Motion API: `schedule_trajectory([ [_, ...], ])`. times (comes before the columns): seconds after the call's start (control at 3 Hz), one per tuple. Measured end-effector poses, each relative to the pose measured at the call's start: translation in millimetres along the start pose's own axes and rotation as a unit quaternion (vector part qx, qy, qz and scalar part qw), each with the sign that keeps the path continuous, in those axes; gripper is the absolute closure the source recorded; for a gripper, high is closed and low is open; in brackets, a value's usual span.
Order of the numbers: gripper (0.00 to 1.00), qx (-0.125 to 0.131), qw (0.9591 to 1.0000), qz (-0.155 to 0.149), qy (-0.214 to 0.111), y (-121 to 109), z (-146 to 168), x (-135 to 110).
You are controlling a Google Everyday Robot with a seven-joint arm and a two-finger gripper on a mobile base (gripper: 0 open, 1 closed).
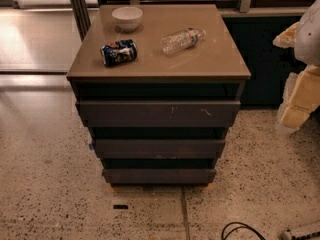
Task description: Open middle drawer
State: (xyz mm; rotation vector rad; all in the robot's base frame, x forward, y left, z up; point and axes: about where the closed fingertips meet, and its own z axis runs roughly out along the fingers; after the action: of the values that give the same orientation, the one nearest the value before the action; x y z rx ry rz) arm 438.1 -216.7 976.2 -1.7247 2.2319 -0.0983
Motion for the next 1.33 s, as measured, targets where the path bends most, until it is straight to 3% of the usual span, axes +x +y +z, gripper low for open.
schedule_trajectory([
  [0.33,0.00,0.000,1.0000,0.000,0.000,0,0,0],
  [1.0,0.00,-0.061,0.9975,0.034,-0.012,30,100,35],
  [1.33,0.00,-0.103,0.9935,0.041,-0.023,50,155,46],
])
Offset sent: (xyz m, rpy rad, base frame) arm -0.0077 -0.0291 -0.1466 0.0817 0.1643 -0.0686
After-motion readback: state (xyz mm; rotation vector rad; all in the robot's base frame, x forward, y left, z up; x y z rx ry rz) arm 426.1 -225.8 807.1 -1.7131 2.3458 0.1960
